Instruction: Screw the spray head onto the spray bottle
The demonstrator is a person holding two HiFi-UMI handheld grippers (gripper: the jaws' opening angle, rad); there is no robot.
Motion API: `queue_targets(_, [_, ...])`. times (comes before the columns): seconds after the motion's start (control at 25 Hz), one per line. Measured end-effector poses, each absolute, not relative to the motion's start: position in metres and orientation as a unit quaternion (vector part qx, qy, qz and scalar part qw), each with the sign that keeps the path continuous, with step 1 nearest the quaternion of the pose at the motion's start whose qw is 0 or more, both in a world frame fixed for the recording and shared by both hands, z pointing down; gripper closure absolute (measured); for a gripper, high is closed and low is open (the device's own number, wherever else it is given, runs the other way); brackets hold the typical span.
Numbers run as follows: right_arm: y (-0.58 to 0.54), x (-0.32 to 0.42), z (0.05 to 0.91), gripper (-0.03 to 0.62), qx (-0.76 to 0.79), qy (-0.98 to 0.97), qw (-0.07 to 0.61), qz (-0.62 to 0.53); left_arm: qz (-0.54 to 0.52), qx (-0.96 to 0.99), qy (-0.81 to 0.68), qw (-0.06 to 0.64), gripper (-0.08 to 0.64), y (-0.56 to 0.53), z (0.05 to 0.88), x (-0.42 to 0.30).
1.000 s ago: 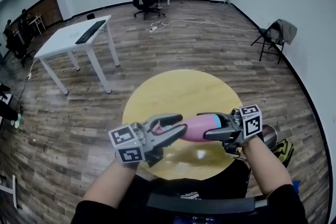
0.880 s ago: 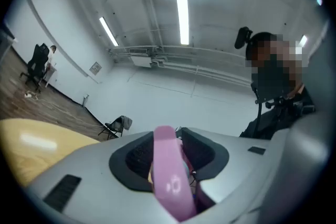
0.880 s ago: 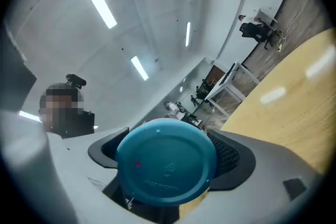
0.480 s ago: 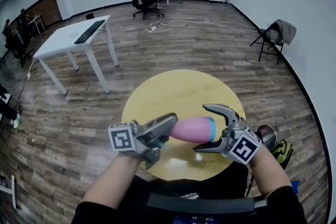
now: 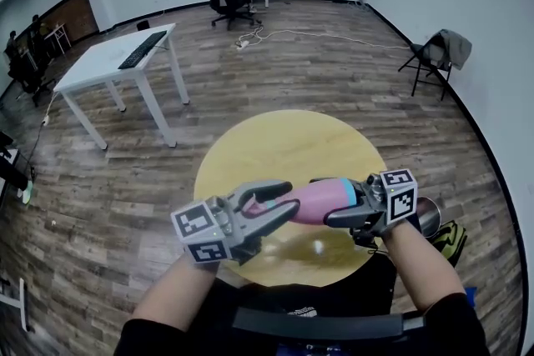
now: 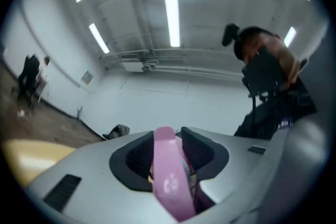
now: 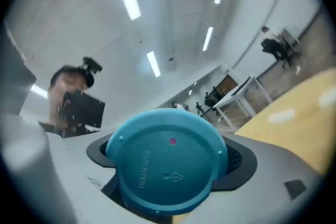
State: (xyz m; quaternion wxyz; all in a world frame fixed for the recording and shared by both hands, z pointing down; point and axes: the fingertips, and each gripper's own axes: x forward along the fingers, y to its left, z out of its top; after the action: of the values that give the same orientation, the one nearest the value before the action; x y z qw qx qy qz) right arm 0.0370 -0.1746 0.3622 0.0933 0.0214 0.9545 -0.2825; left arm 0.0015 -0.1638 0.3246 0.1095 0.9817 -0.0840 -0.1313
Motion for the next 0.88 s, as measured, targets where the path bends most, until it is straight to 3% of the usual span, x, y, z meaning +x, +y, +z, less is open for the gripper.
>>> queue_targets(0.12, [-0.179, 0.038, 0.371, 0.102, 0.071, 0.892, 0.133, -0.425, -0.063, 0.993, -0.087, -0.054, 0.367, -0.145, 0.322, 0.012])
queue_targets(0.2, [-0.172, 0.035, 0.375, 0.102, 0.092, 0.876, 0.133, -0.455, -0.047, 0.993, -0.072, -0.083, 0.367, -0.136, 0.322, 0.014])
queue_targets(0.32, [-0.168, 0.033, 0.369, 0.100, 0.049, 0.927, 0.106, -0.357, -0.105, 0.992, -0.052, 0.046, 0.368, -0.150, 0.318, 0.001])
queue_targets(0.36, [-0.170, 0.034, 0.363, 0.100, 0.011, 0.953, 0.093, -0.287, -0.139, 0.983, -0.052, 0.105, 0.370, -0.160, 0.314, -0.007])
queue_targets(0.44, [-0.177, 0.042, 0.351, 0.026, -0.077, 0.990, 0.058, -0.107, -0.187, 0.958, -0.066, 0.205, 0.370, -0.183, 0.315, -0.020])
queue_targets(0.48, [-0.178, 0.045, 0.348, 0.019, -0.113, 0.993, 0.030, -0.006, -0.202, 0.946, -0.071, 0.245, 0.370, -0.192, 0.318, -0.024])
queue_targets(0.56, [-0.174, 0.046, 0.352, 0.015, -0.155, 0.970, -0.044, 0.184, -0.224, 0.922, -0.065, 0.309, 0.370, -0.201, 0.325, -0.028])
queue_targets(0.64, [-0.171, 0.038, 0.366, 0.015, -0.169, 0.930, -0.114, 0.305, -0.237, 0.904, -0.051, 0.352, 0.370, -0.205, 0.329, -0.025])
queue_targets(0.72, [-0.170, 0.030, 0.372, 0.027, -0.162, 0.915, -0.133, 0.343, -0.236, 0.895, -0.044, 0.375, 0.370, -0.208, 0.335, -0.017])
queue_targets(0.76, [-0.170, 0.028, 0.371, 0.090, -0.156, 0.926, -0.122, 0.320, -0.233, 0.894, -0.043, 0.380, 0.370, -0.208, 0.338, -0.013])
queue_targets(0.88, [-0.178, 0.033, 0.375, 0.107, -0.133, 0.987, -0.053, 0.074, -0.197, 0.925, -0.060, 0.320, 0.370, -0.195, 0.340, -0.006])
